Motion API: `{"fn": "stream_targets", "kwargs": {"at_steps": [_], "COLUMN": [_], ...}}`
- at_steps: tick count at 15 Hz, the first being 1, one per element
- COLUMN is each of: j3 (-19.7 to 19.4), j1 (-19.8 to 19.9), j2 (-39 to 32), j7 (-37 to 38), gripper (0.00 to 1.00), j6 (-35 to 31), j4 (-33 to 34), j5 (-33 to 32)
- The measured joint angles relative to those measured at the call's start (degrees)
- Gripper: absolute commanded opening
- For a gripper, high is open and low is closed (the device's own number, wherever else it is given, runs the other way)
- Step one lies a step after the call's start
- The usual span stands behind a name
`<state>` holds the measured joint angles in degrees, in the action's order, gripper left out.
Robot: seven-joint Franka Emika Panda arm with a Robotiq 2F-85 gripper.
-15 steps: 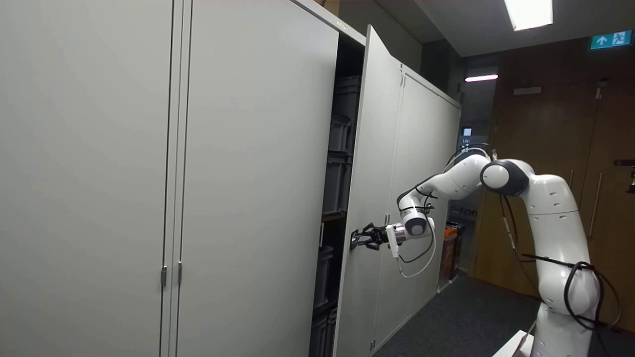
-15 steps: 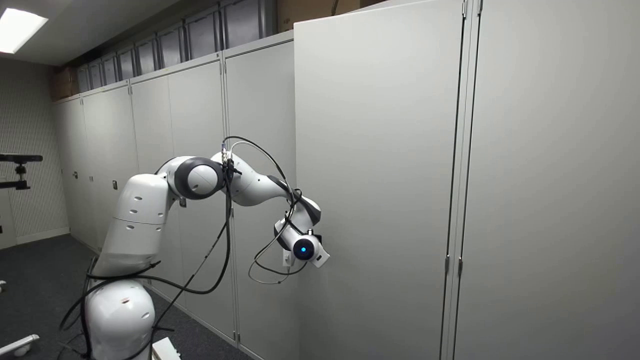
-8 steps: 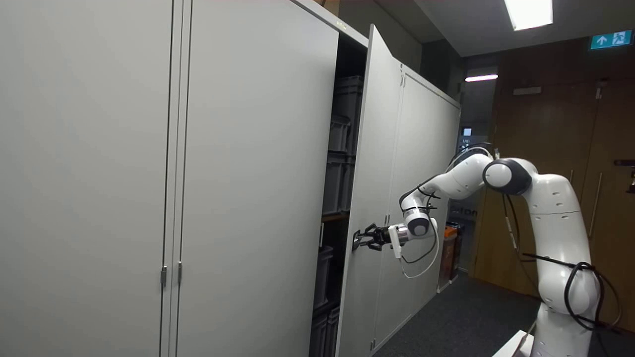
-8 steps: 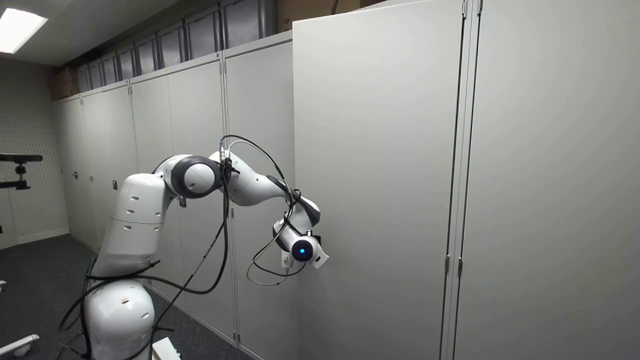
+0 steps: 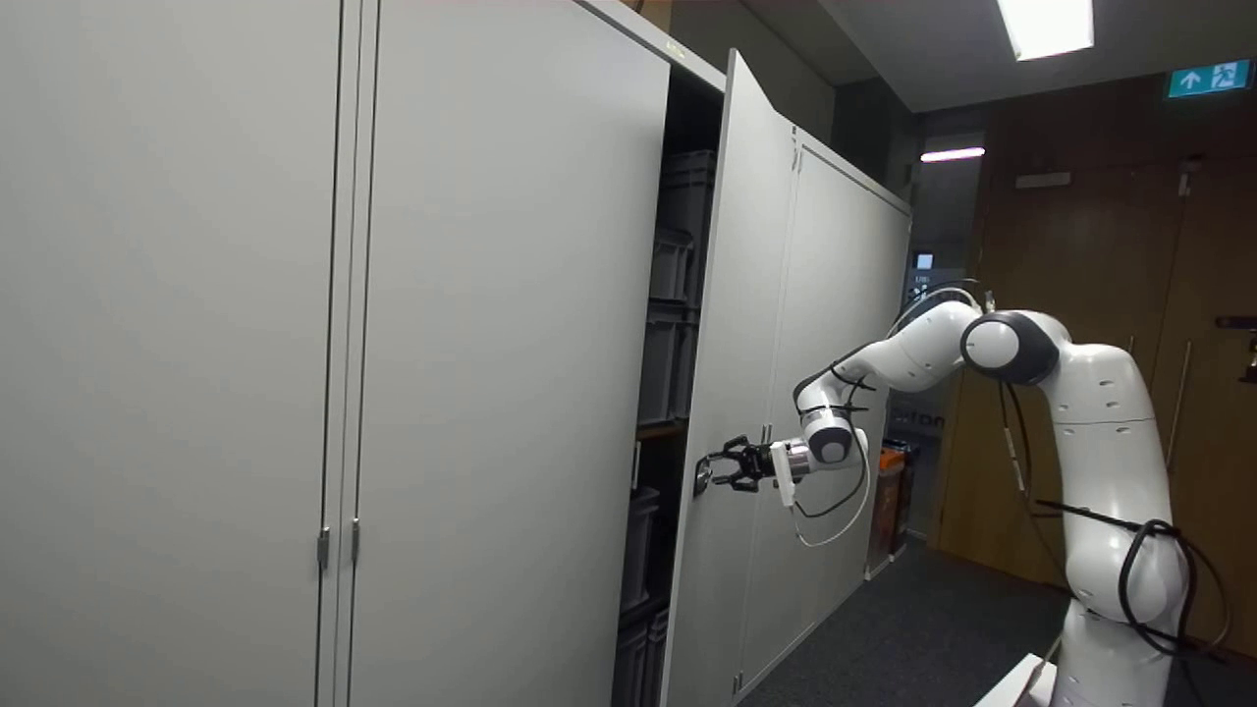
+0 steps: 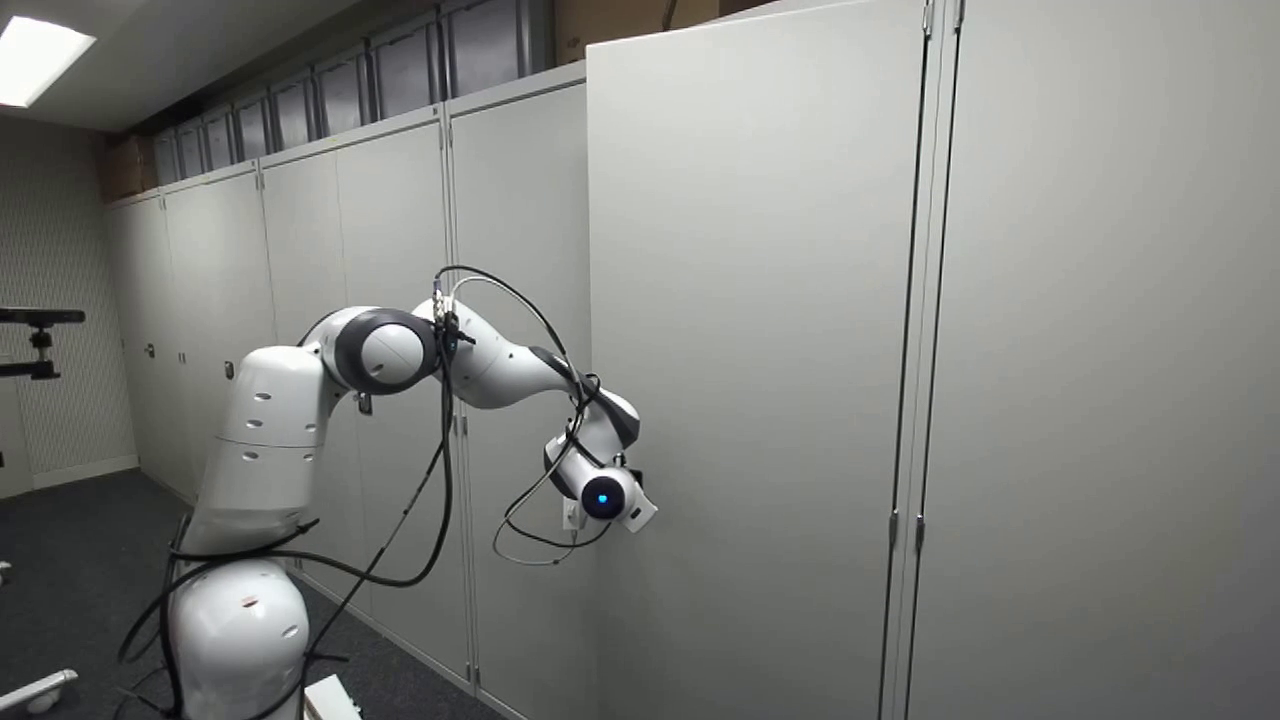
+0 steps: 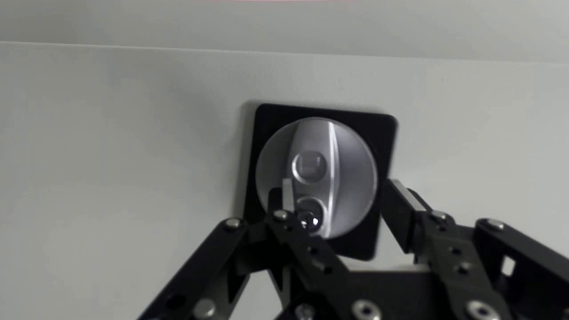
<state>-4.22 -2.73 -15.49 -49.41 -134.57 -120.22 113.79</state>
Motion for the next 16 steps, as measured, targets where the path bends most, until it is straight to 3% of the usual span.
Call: {"fn": "stream_targets", "kwargs": {"at_steps": [2,16], "j3": [-0.01,0.09], "j1": [0.27,0.5], "j2": [1.97,6.42], "j7": [0.0,-1.93], "gripper": [0.99,1.0], "j6": [0.81,1.77], "j4": [0.0,-0.16], "j5": [0.82,1.46]}}
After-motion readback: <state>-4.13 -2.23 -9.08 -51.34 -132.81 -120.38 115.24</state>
